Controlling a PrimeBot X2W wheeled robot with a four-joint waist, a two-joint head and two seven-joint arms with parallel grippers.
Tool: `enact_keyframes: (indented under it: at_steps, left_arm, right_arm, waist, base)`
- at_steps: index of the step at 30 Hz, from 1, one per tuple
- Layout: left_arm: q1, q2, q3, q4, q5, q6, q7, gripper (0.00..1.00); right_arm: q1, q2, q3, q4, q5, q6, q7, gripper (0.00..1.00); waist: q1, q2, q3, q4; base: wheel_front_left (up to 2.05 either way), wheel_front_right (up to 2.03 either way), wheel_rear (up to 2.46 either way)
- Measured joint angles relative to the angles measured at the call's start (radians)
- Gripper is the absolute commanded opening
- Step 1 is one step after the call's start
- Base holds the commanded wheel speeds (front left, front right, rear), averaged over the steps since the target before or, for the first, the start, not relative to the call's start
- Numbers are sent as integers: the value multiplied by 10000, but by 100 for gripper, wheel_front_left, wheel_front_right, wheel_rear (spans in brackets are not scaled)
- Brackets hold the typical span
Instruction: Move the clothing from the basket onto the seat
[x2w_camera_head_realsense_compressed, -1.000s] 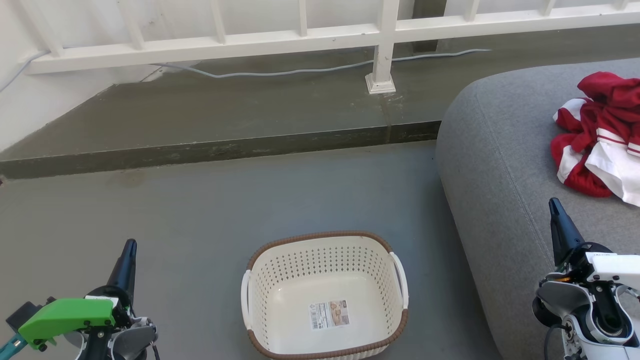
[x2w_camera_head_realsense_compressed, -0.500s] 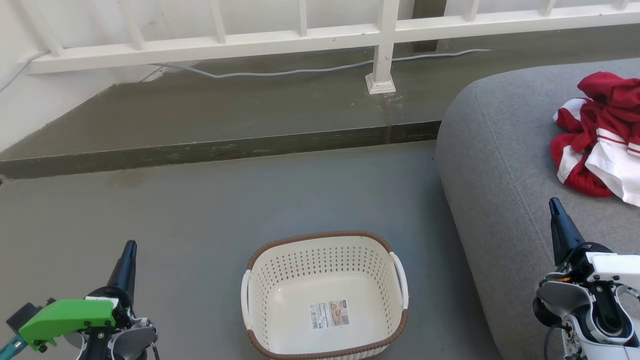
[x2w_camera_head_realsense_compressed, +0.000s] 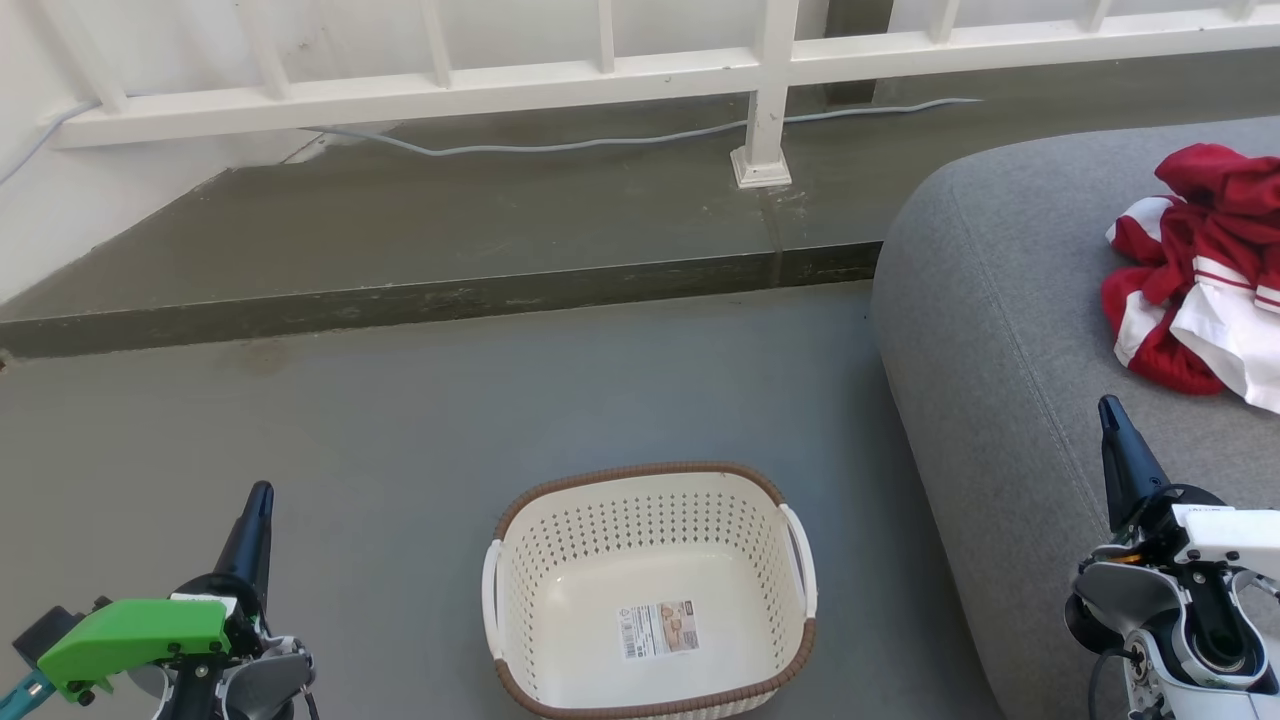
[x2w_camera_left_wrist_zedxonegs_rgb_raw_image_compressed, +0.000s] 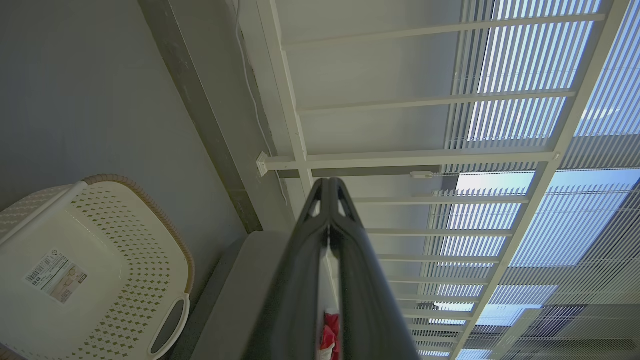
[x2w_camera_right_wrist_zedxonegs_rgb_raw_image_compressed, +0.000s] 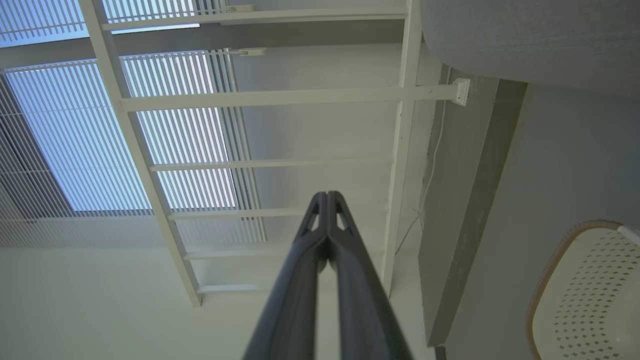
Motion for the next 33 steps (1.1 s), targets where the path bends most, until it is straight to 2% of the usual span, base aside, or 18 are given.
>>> enact_keyframes:
  at_steps: [33]
  left_arm:
    - [-5, -10, 44, 21, 0, -19, 48, 0]
  right_arm:
    - [-1, 15, -13, -2, 0, 0, 25, 0]
  waist:
    - [0, 0, -1, 1]
  base:
    - [0, 0, 0]
